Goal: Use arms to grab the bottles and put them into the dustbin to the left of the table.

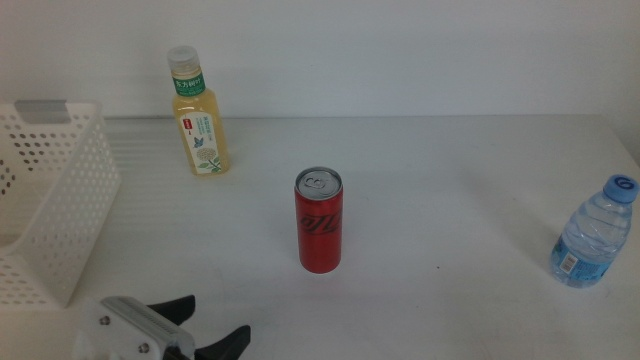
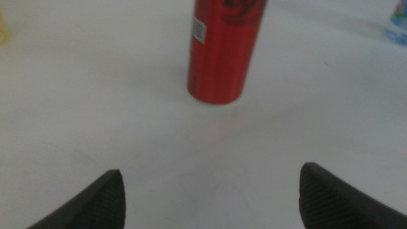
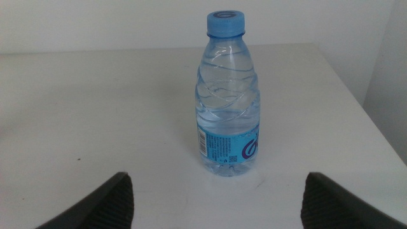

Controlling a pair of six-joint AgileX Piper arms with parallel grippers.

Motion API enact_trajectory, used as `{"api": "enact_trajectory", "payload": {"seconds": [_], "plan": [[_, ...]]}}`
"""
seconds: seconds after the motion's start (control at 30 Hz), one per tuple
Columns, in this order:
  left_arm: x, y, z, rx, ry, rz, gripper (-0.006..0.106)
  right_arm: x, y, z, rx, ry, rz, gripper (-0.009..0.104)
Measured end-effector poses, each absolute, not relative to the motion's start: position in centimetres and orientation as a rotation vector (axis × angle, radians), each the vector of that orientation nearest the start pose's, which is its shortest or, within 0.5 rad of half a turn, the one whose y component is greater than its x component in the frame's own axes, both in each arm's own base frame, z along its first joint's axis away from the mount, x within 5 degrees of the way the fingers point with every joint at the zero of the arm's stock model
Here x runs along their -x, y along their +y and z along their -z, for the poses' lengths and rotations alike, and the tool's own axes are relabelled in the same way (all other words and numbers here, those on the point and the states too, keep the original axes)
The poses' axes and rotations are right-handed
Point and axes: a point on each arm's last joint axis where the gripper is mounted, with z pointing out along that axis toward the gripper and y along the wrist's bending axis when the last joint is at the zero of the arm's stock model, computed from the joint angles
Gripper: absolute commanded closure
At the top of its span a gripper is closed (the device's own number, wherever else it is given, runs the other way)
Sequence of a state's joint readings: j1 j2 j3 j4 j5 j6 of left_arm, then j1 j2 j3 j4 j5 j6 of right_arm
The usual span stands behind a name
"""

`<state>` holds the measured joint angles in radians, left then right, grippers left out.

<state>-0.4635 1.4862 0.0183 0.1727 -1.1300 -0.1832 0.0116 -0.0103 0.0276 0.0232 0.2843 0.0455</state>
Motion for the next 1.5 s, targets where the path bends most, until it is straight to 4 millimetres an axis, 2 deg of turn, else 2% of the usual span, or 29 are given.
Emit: {"api": "enact_trajectory", "payload": {"seconds": [0.57, 0.83, 1.07, 1.27, 1.5], "plan": [[-13.9, -8.5, -13.6, -0.415, 1.860, 0.558, 0.010, -5.5, 0.1, -17.9, -0.045, 1.785, -0.063, 0.020], [-14.3, -8.0, -13.5, -0.328, 1.873, 0.521, 0.010, -5.5, 0.1, -17.9, -0.045, 1.785, -0.063, 0.020], [-14.1, -8.7, -13.6, -0.417, 1.858, 0.567, 0.011, -5.5, 0.1, -17.9, -0.045, 1.785, -0.063, 0.020], [-15.9, -10.0, -14.9, -0.460, 1.765, 0.602, 0.011, -5.5, 0.1, -17.9, -0.045, 1.785, -0.063, 0.020], [-18.9, -11.9, -17.0, -0.510, 1.666, 0.616, 0.011, -5.5, 0.1, -17.9, -0.045, 1.785, -0.063, 0.020]]}}
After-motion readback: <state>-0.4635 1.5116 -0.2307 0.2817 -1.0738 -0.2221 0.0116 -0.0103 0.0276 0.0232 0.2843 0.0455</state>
